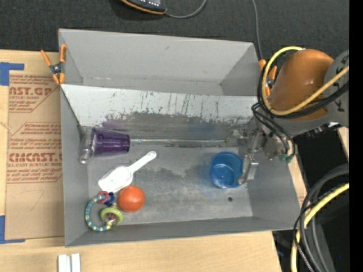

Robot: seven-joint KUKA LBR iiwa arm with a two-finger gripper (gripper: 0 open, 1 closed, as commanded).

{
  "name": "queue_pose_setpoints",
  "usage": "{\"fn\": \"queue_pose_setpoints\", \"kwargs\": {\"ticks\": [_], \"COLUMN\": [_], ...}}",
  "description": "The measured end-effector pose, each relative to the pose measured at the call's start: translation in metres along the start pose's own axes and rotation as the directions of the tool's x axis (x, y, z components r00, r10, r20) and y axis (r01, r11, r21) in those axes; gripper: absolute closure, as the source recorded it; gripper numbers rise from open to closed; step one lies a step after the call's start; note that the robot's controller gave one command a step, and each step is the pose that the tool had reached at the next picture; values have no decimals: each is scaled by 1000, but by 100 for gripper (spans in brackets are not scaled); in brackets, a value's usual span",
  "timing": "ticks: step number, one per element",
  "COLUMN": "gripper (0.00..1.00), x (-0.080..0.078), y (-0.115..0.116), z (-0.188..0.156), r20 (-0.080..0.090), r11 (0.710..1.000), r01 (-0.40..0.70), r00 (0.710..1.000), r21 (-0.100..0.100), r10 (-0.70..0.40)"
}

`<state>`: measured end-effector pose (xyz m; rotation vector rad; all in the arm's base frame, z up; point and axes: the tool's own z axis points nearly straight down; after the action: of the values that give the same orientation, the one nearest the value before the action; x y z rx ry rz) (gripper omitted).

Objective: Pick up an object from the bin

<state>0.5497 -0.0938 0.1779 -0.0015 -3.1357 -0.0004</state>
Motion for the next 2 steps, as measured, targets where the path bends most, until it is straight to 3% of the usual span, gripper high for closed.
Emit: {"fn": "queue_pose_setpoints", "kwargs": {"ticks": [1, 2], "gripper": [0, 0], "x": [-2, -11], "y": [1, -8], "z": [-5, 81], "r20": [8, 14], "r11": [1000, 987], "r01": [2, -158], "r00": [1000, 987], "r21": [1, -2], "r10": [-2, 158]}}
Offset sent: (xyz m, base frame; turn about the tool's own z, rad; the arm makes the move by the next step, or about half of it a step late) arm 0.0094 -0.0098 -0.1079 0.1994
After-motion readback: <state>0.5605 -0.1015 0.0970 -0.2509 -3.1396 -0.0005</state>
